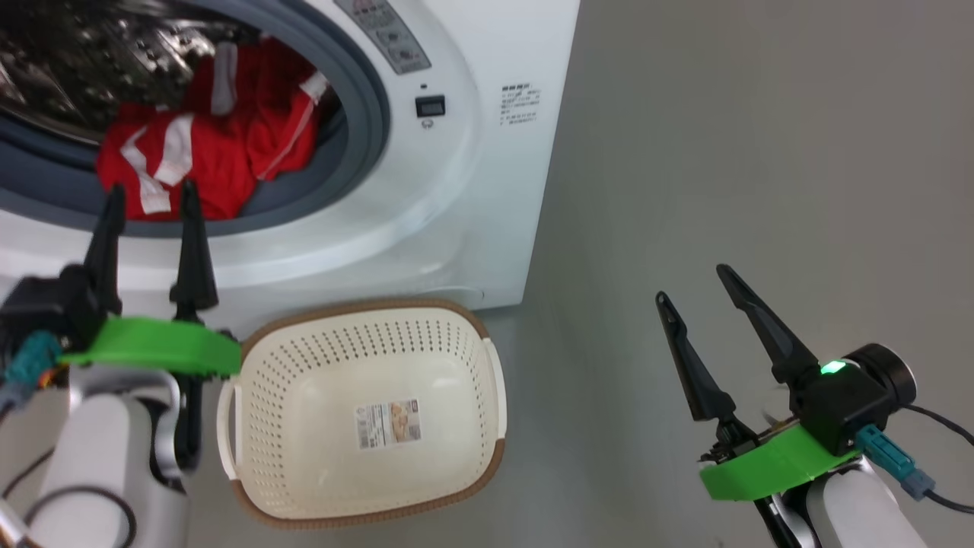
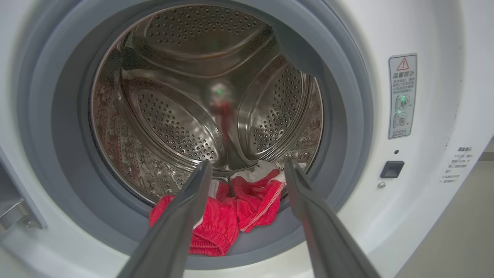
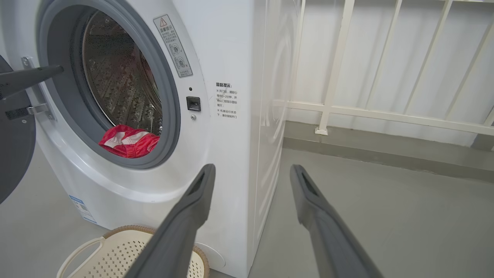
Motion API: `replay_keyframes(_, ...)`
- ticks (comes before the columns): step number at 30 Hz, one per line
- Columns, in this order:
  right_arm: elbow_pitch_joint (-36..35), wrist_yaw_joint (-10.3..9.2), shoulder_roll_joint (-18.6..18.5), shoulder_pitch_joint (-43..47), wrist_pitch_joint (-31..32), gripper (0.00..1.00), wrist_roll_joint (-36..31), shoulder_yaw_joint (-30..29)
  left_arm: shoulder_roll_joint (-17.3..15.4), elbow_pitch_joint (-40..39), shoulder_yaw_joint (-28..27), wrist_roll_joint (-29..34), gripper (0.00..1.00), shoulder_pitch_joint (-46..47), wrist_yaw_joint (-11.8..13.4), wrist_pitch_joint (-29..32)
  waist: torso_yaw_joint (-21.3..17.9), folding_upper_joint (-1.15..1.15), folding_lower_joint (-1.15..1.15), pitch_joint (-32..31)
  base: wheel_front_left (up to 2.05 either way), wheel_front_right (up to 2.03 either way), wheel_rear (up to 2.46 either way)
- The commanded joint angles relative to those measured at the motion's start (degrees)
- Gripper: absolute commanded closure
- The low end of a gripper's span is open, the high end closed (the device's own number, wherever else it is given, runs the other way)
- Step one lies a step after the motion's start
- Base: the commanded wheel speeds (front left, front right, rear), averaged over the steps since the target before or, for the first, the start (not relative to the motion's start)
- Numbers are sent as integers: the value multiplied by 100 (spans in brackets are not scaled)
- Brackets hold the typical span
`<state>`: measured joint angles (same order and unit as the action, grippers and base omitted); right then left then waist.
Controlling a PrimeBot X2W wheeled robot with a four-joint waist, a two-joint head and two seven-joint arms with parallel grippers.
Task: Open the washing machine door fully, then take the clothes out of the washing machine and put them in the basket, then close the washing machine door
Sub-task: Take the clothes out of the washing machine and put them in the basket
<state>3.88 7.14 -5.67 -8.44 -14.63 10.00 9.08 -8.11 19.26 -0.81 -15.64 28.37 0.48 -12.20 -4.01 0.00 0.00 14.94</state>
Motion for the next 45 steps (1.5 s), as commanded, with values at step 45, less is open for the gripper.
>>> replay_keyframes(45, -98, 35, 25, -789, -37, 0, 61, 416, -1085, 4218, 620, 641, 0, 4197, 487, 1887, -451, 0, 0, 1945, 0, 0, 0)
